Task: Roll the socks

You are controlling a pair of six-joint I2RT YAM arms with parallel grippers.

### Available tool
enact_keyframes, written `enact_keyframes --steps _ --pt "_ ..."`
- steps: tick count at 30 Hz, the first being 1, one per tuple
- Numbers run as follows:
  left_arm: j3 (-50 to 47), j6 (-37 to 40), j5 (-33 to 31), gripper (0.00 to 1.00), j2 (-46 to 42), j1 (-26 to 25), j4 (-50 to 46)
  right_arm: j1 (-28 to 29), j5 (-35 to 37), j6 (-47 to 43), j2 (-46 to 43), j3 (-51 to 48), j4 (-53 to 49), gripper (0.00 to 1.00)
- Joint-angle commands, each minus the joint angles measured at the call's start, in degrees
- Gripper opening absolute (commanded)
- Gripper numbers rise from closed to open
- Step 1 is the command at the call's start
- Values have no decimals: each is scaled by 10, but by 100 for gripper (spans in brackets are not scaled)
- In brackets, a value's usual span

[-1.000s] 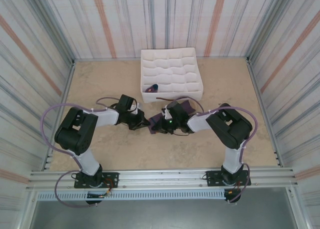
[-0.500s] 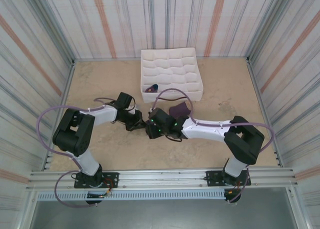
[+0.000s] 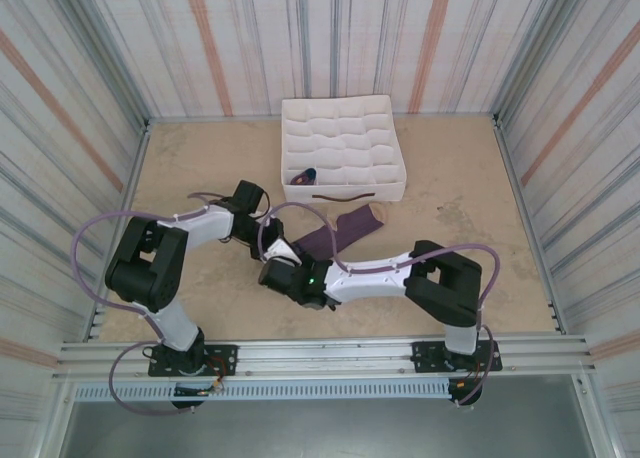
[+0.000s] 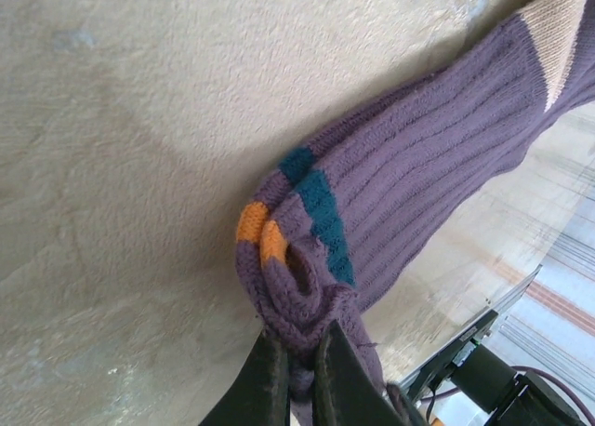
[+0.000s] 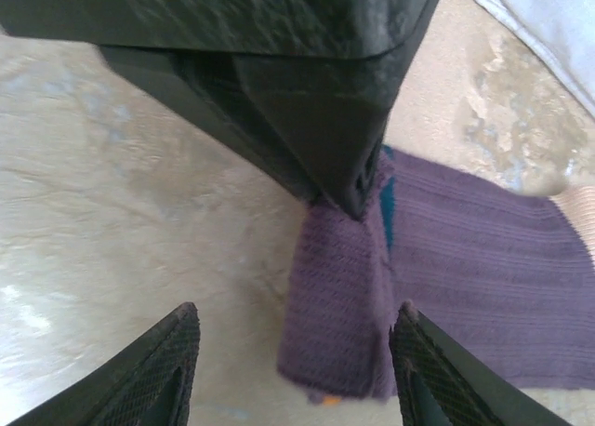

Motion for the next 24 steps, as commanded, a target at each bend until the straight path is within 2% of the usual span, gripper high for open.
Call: enact_keyframes --steps 1,6,10,12,14,18,21,24 --pt "7 15 14 0 8 6 -24 7 75 -25 25 27 -24 54" --pt "4 17 16 0 7 8 -24 8 90 -45 48 45 -33 45" --pt "1 17 17 1 4 8 -20 5 99 -40 56 52 -42 23" --pt "-2 16 16 15 0 10 -18 4 95 -34 57 51 -44 9" --pt "-4 16 17 22 -6 13 -16 2 86 -26 54 47 -42 0" --pt "-7 16 24 44 -22 20 -18 -13 28 -12 34 20 -8 0" --pt "-11 12 33 56 -44 28 -11 -27 -49 -11 10 -18 47 0" --pt "-19 8 46 64 -66 36 2 -42 -85 7 -2 -35 65 0"
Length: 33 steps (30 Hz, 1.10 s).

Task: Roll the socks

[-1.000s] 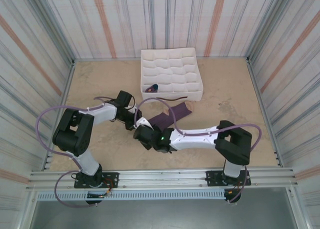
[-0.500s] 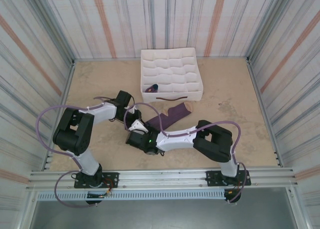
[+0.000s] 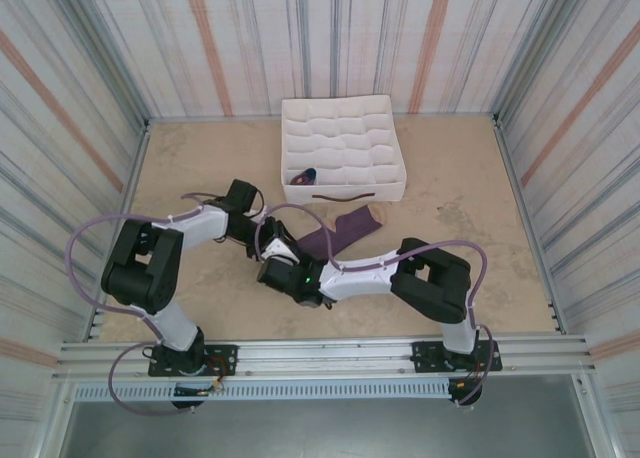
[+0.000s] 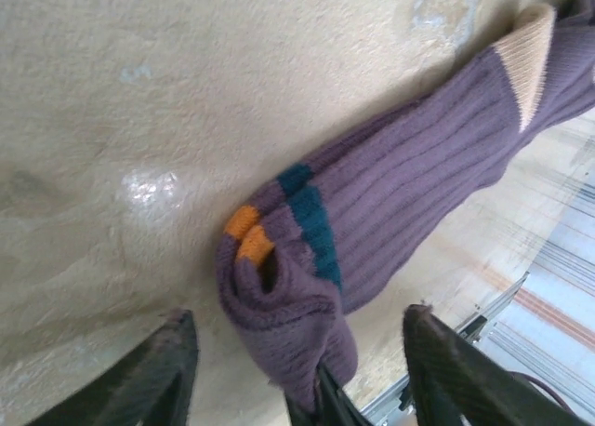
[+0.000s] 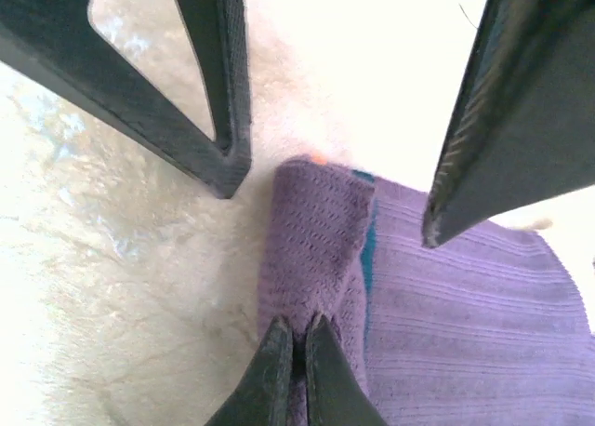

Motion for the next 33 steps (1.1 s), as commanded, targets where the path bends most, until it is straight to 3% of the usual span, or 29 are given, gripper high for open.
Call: enact_keyframes --steps 1,9,22,25,33 --pt "-12 5 39 65 -52 12 2 -29 -76 45 -17 -28 10 0" --pt "-32 3 29 67 -83 24 4 -89 -214 120 -60 -97 76 0" --pt "-47 11 26 66 -82 31 6 -152 -346 184 -93 -174 162 0" --pt "-49 9 31 65 -81 31 17 -180 -408 216 -92 -187 188 0" --pt "-73 -7 40 61 -83 24 71 -225 -474 315 -80 -224 231 0"
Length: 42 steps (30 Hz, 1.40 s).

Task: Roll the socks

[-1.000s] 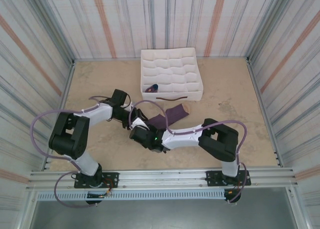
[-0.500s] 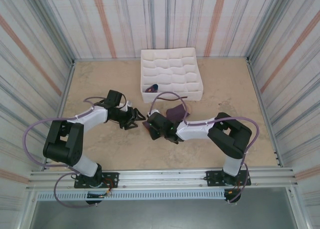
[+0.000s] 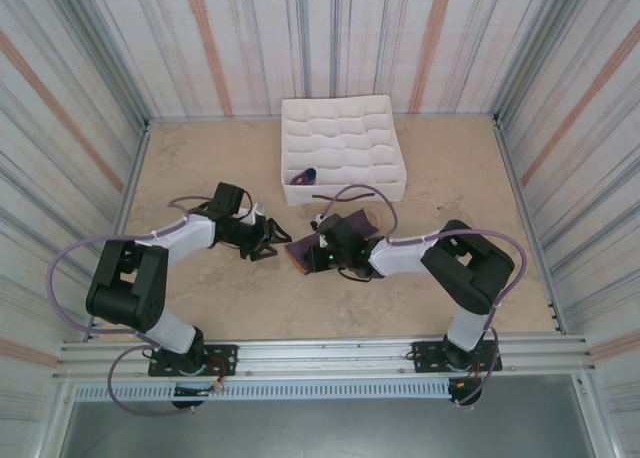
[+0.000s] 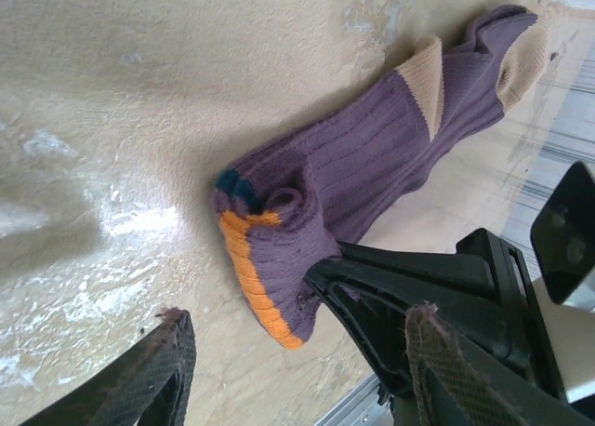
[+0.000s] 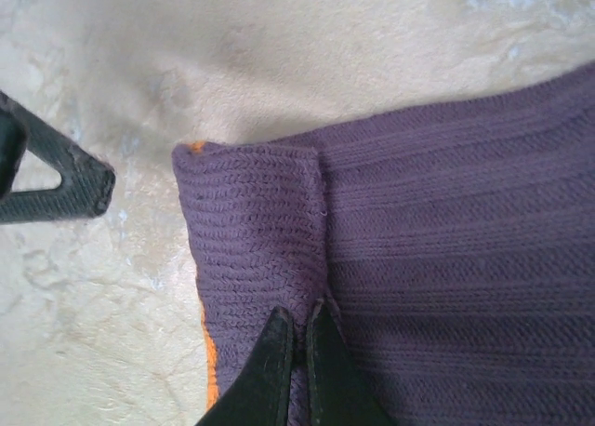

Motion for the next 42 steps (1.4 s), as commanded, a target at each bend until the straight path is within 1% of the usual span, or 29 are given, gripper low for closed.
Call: enact_keyframes --steps 1,7,12,17,22,26,29,34,39,41,42 --pt "-21 -9 12 60 -13 -5 32 -15 -41 72 12 -26 -22 0" --pt "-34 -24 -1 58 8 -29 65 -19 -34 135 13 -27 -53 0" --pt "-33 -41 -22 59 33 -51 95 -21 -35 169 21 -38 -47 0" --pt "-22 -45 -41 47 62 -60 107 -34 -47 197 32 -59 -15 0" --pt "-9 -41 -55 42 88 -63 108 -42 -56 206 38 -69 2 0" --pt "5 -39 -65 41 105 -67 109 -45 -61 211 42 -75 14 0" --pt "14 -39 -73 37 115 -72 109 -46 -62 212 46 -76 14 0" --pt "26 -38 -88 27 126 -83 106 -47 -61 211 42 -76 6 0" --pt "40 -28 -99 6 132 -85 76 -46 -52 189 27 -65 -27 0" --pt "49 -20 -108 0 130 -84 51 -44 -45 167 21 -46 -59 6" --pt "53 -17 -111 0 128 -84 38 -43 -41 156 17 -40 -73 9"
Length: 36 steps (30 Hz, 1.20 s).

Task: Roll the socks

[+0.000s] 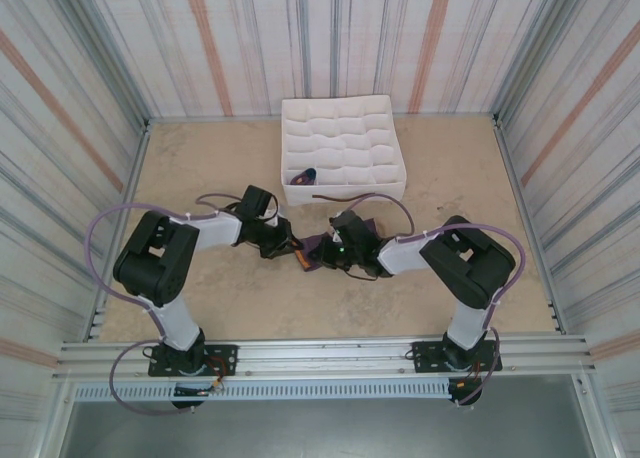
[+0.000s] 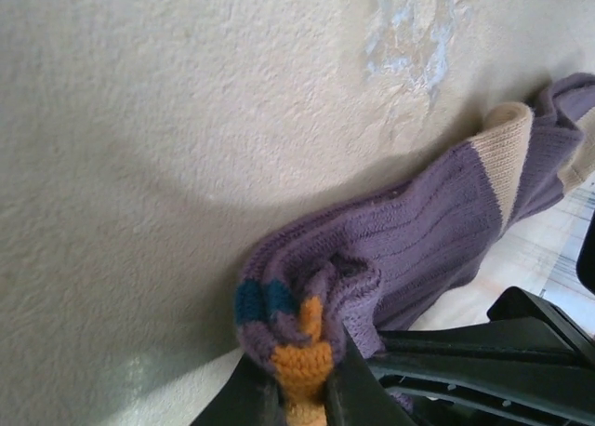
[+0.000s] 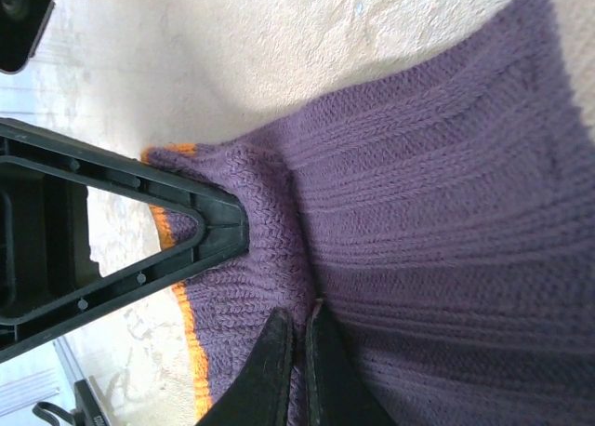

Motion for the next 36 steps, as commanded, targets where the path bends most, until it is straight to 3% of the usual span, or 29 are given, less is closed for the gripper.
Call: enact_keyframes --steps 1,7,14,21,29,36 --pt "18 21 -47 0 7 -3 -68 3 36 -50 1 6 -157 14" --pt "36 33 -70 0 -22 -3 -131 33 88 -141 -45 47 -226 39" --pt "53 46 -68 0 -35 0 -192 115 223 -247 -75 97 -287 54" --pt "52 53 -56 0 -42 10 -213 216 354 -357 -55 143 -283 66" --pt "49 60 -44 0 -50 25 -221 244 421 -401 13 207 -314 67" --pt "38 61 -32 0 -53 38 -218 250 438 -409 59 229 -316 61"
